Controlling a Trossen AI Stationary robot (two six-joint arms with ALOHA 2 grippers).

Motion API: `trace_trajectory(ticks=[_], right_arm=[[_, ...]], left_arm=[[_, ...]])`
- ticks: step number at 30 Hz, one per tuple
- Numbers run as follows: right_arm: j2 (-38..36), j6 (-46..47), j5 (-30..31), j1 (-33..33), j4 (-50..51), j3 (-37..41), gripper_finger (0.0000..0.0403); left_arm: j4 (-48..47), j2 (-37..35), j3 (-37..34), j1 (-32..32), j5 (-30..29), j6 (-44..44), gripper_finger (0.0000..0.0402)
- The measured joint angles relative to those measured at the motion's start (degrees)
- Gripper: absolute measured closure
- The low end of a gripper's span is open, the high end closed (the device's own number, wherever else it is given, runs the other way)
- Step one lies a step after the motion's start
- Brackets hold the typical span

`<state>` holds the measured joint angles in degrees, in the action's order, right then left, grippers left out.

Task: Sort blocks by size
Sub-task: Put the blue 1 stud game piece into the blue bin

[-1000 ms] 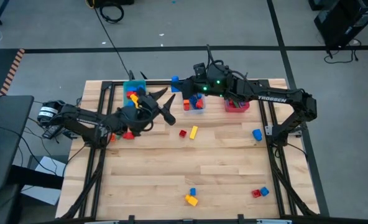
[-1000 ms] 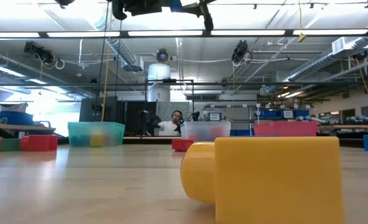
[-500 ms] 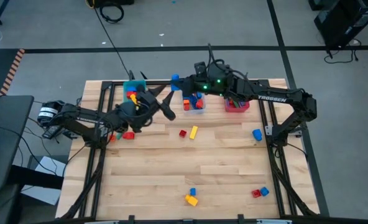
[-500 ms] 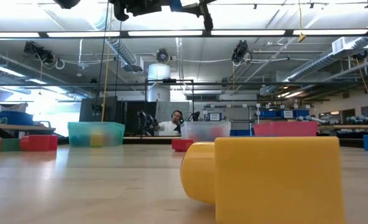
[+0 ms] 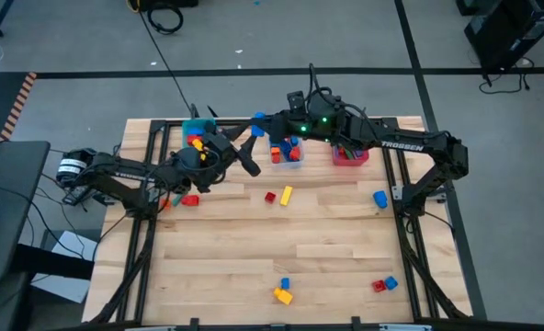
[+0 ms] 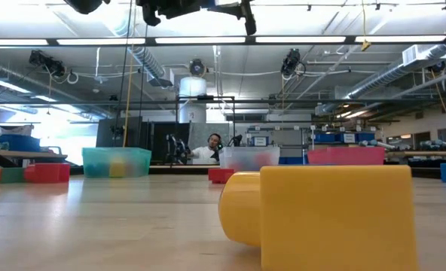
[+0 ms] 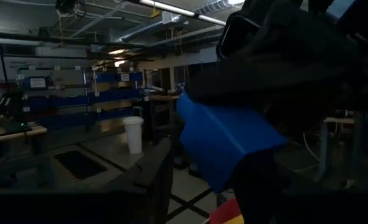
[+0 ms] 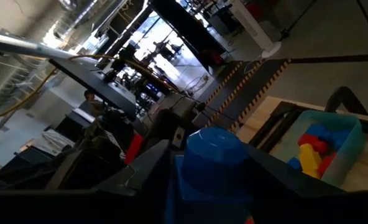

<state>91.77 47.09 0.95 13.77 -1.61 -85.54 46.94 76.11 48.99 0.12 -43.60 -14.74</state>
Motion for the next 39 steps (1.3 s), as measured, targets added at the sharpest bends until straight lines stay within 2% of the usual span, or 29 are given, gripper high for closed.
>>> trace_trajectory(ticks=[15, 19, 25, 31, 35, 39], right_arm=[[0.0, -0.9, -3.3, 0.4, 2.2, 0.0, 0.0215], [0.0, -2.1, -8.4, 2.0, 2.5, 0.0, 0.0215], [-0.4, -3.2, -17.9, 6.1, 3.6, 0.1, 0.0212], [-3.4, -6.3, -19.3, 10.7, 7.3, -0.1, 0.0210], [-5.4, -9.9, -19.3, 13.0, 16.1, 0.0, 0.0212], [-7.4, -15.9, -16.3, 13.8, 29.3, -0.1, 0.0213]], left_arm=[[-0.2, 0.2, 0.0, -0.1, 0.8, 0.1, 0.0378], [-0.2, 0.2, 0.0, -0.3, 0.2, 0.7, 0.0387], [-4.5, 0.0, 0.1, -0.4, -3.7, 6.8, 0.0389], [-8.5, 0.0, 0.0, -0.3, -8.2, 7.1, 0.0390], [-18.1, -2.9, 0.0, 0.2, -14.6, 12.6, 0.0390], [-34.5, -8.5, 0.0, 4.0, -15.4, 23.5, 0.0391]])
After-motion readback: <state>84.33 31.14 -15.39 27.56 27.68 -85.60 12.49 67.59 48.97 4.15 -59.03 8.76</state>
